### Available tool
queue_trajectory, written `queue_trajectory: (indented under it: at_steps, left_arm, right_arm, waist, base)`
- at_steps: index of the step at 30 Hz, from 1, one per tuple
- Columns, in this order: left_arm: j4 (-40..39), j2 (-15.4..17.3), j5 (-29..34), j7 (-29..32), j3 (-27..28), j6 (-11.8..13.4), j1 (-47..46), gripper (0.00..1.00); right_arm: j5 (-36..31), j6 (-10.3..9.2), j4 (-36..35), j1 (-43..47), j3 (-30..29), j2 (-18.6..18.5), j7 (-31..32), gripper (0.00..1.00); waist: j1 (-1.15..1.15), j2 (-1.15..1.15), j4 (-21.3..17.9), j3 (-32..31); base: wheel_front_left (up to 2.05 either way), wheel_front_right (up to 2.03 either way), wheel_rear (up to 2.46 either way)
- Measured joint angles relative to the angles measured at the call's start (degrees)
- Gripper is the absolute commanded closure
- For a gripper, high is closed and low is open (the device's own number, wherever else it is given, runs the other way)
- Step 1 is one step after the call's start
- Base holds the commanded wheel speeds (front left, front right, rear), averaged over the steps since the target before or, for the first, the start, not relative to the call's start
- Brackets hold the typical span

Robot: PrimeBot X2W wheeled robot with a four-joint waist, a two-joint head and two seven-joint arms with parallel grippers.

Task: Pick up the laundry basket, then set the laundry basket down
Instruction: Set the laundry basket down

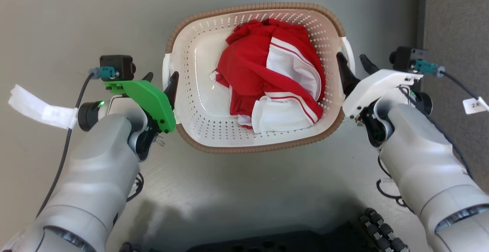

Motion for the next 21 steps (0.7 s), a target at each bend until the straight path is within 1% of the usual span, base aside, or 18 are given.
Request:
queue_trajectory:
  at_steps: [9,15,21]
  left_arm:
    - [-1.0,1.7,1.5,-5.5,-2.5,0.0,3.5,0.0]
    - [-1.4,1.9,2.3,-6.6,-3.5,0.0,6.2,0.0]
    - [-1.8,2.1,2.7,-7.6,-3.4,0.0,8.4,0.0]
  right_arm:
    - [-1.7,0.05,-3.4,3.5,-0.4,-0.1,0.0,0.0]
    - [-1.8,0.15,-5.1,6.8,-1.9,-0.9,0.0,0.0]
    - [-2.2,0.2,-7.2,10.2,-3.2,-0.8,0.0,0.0]
  waist:
    - [0.0,0.0,0.1,-3.9]
    - [0.0,0.0,0.1,-8.0]
    - [0.0,0.0,0.2,-12.5]
  base:
    - [0.0,0.0,0.0]
    - [0.0,0.0,0.0]
    - [0.0,0.0,0.0]
